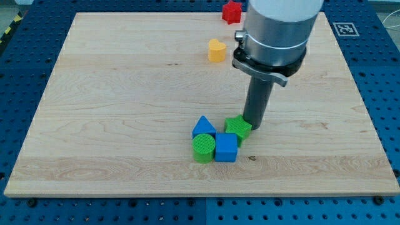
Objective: Move yellow heart towards bottom left
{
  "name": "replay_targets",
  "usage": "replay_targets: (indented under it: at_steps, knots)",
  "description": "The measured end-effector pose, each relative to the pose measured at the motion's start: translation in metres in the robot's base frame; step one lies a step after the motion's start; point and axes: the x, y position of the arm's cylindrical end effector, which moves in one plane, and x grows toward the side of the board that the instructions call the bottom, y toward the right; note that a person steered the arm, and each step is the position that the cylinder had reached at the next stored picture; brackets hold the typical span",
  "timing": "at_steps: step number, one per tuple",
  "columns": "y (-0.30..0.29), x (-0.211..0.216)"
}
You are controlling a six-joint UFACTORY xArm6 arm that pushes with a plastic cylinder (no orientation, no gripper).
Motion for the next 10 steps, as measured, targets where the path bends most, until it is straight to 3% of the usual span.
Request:
replay_targets:
  at_steps: [2, 6, 8, 10]
  knots:
    - [-0.016, -0.001]
    - [0.01, -0.039]
    - [-0.038, -0.063]
    - [-0.102, -0.12]
